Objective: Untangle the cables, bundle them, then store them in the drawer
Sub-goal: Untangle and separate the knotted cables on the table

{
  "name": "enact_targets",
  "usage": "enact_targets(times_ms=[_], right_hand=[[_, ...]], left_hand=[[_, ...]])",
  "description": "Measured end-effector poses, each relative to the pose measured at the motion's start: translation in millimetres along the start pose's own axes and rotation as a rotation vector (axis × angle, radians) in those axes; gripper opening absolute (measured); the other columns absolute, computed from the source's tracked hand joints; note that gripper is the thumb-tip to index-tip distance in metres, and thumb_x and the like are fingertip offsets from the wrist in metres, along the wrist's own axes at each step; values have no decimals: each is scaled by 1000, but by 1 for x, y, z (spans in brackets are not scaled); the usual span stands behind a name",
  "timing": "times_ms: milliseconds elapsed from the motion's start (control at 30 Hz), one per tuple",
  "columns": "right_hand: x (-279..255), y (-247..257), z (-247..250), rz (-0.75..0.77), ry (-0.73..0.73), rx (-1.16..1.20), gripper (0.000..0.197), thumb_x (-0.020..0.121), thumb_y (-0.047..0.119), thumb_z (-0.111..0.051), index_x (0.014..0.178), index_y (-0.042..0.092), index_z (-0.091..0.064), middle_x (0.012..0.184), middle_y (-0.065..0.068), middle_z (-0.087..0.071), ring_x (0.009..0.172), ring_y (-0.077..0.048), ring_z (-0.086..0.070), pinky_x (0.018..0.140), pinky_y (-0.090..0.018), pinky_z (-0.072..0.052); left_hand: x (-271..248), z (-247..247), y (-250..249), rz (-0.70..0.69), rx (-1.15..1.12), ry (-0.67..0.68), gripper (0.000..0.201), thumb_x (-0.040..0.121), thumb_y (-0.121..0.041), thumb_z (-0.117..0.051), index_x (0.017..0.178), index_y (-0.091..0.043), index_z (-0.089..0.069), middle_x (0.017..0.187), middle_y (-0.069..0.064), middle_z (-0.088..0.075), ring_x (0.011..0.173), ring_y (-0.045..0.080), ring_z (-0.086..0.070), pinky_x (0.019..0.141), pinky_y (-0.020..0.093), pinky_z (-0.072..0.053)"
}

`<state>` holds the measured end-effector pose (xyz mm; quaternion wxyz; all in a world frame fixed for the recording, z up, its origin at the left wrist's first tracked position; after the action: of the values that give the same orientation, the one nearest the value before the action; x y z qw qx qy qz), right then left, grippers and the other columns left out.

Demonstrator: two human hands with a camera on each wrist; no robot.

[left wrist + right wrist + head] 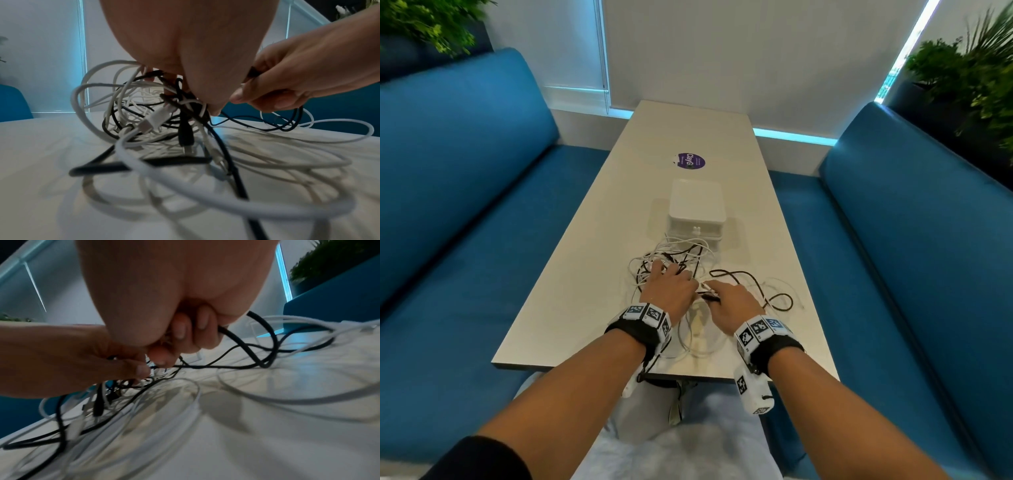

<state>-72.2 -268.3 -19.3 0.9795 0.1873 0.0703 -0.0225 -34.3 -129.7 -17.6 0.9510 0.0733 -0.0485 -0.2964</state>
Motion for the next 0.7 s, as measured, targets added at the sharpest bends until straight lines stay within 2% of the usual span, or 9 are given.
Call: enact_targets(times_ms=[100,200,267,400,567,700], right_hand=[[4,7,-5,42,65,2,27,95,25,-49,119,28,-59,108,-7,-70,97,-30,-64,79,-40,-54],[7,1,-2,40,47,-47,15,97,27,-50,110,28,-57,99,-7,-69,92,-31,-64,69,-35,-49],[8,-5,3,26,24,-87,13,97,30,-49,107,32,-57,97,-6,-68,90,-30,-64,69,-34,-50],[8,-22,16,-51,-23,-88,17,95,30,-49,109,33,-58,103,-4,-68,92,-29,-64,73,-35,-54],[5,-32,23,-98,-69,-102,27,98,30,-47,122,36,-58,111,-4,-68,98,-29,-65,69,-31,-46],[2,-40,27,-170,-75,-106,33,98,33,-46,130,39,-54,114,-4,-67,101,-29,-64,74,-33,-50]], left_hand=[[1,-2,1,2,-50,-13,17,99,-25,-46,110,-25,-60,117,-6,-59,118,23,-46,103,49,-26],[2,-3,5,5,-81,-56,22,101,-39,-47,110,-24,-61,117,-7,-60,117,22,-48,103,49,-26],[2,-2,8,9,-86,-75,30,99,-49,-47,111,-24,-60,117,-7,-59,117,23,-49,104,49,-25],[1,-3,12,-13,-77,-81,26,96,-45,-50,114,-28,-56,118,-6,-58,115,24,-49,103,49,-26],[2,-2,10,-21,-79,-80,29,98,-49,-46,120,-34,-58,118,-5,-57,115,24,-50,101,48,-26],[2,0,14,-21,-155,-141,27,100,-50,-45,114,-35,-63,109,-5,-55,105,22,-55,98,47,-27]])
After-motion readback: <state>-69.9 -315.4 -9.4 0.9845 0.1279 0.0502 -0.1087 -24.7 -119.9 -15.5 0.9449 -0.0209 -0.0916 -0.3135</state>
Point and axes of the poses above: each hand's wrist, its own x-axis towards the middle knuckle, its own z-axis out of the back of the hand, y = z × x, the point moved 3 cm from there along x, towards the middle knuckle
